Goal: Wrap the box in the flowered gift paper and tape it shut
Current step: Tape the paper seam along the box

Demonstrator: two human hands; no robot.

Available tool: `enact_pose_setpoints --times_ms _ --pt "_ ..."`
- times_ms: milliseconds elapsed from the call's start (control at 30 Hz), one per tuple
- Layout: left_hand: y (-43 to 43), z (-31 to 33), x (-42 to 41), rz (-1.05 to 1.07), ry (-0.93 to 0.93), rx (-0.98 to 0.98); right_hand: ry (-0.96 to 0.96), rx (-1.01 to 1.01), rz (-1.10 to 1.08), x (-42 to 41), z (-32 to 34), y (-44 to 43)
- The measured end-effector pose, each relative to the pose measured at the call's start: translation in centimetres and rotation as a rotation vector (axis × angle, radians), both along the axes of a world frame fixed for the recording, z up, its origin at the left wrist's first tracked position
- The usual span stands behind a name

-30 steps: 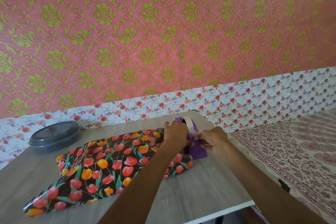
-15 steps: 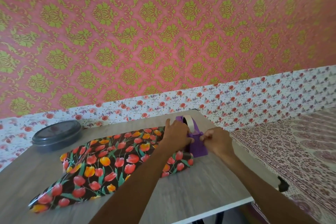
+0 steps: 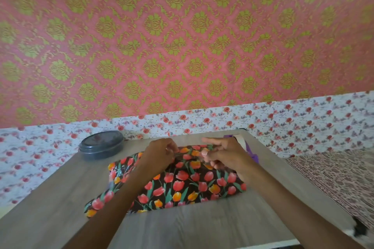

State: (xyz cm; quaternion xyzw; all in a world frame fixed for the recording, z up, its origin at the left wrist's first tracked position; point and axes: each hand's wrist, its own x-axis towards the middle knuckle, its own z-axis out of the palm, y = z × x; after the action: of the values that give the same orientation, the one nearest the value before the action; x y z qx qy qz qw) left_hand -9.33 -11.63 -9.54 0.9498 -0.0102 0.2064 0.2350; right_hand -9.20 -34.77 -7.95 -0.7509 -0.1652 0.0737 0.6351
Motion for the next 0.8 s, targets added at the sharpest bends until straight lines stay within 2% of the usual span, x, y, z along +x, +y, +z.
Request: enact_pose_setpoints --times_ms 333,467,633,800 --pt "1.8 -1.2 -0.3 -0.073 0.039 -0.101 0.116 -0.109 -0.076 2.0 1.0 4.2" --pt "1.6 -0.8 0.2 -0.072 0.103 -0.114 0.096 -0.216 -0.099 2.1 0.7 5.0" --pt "2.1 -0.8 0.6 -0.153 0.162 -0.185 0.077 -0.457 0.041 3.4 2.0 5.3" --pt "2.2 -1.0 0.5 -0.153 0.164 -0.233 -0.048 -0.766 0.206 4.3 3.8 6.3"
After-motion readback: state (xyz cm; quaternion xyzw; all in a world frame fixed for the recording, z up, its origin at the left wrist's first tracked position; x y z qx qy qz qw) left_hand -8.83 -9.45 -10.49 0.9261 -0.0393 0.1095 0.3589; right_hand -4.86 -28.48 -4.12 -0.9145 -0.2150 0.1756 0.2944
